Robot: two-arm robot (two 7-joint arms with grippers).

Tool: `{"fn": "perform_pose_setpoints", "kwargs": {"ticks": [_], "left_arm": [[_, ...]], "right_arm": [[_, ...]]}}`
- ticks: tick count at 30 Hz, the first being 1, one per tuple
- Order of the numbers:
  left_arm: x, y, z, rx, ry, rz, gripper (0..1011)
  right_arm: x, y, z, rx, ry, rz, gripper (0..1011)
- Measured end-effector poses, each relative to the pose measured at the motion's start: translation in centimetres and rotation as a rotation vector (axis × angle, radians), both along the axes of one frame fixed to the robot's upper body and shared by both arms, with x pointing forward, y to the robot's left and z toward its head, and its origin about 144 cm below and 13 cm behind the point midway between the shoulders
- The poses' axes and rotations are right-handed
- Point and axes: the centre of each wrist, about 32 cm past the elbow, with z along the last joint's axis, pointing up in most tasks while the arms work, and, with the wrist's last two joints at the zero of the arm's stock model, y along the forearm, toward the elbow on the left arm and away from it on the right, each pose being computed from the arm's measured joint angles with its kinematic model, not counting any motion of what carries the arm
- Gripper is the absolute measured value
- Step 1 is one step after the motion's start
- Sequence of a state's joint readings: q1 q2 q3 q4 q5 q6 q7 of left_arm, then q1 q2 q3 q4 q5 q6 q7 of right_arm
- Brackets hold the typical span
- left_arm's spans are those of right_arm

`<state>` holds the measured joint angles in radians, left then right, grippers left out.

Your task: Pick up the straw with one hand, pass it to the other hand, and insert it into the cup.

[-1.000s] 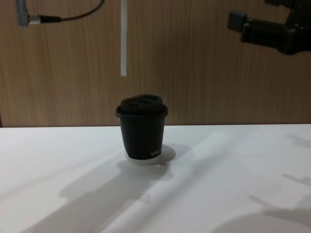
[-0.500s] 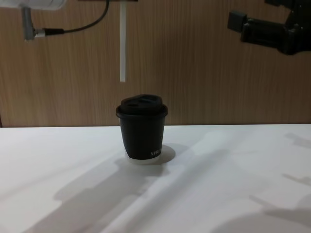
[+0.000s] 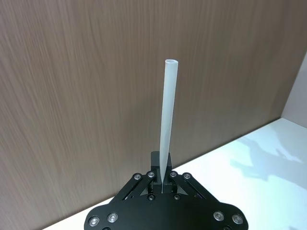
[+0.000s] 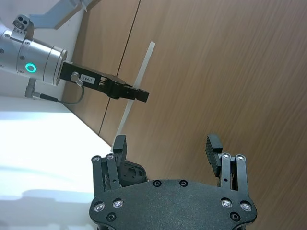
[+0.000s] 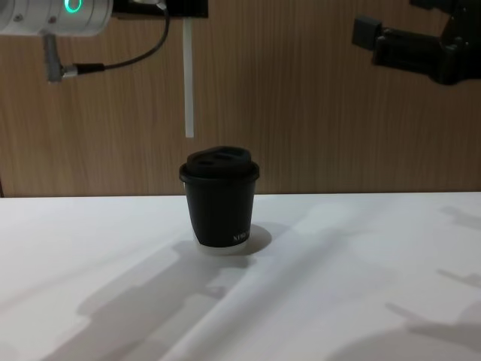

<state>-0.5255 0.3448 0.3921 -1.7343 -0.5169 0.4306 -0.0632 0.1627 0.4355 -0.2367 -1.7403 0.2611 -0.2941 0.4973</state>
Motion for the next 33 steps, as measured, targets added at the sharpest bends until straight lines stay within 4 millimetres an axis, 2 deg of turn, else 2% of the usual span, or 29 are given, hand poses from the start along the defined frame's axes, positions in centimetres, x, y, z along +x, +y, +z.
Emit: {"fn": "perform_pose_setpoints", "kwargs": {"ticks": [33], "left_arm": [[1.7,-1.9,-1.9,-0.016,0.039,0.043,5]], "right_arm": [[0.0,0.0,0.0,0.000,0.000,0.000,1001]]}}
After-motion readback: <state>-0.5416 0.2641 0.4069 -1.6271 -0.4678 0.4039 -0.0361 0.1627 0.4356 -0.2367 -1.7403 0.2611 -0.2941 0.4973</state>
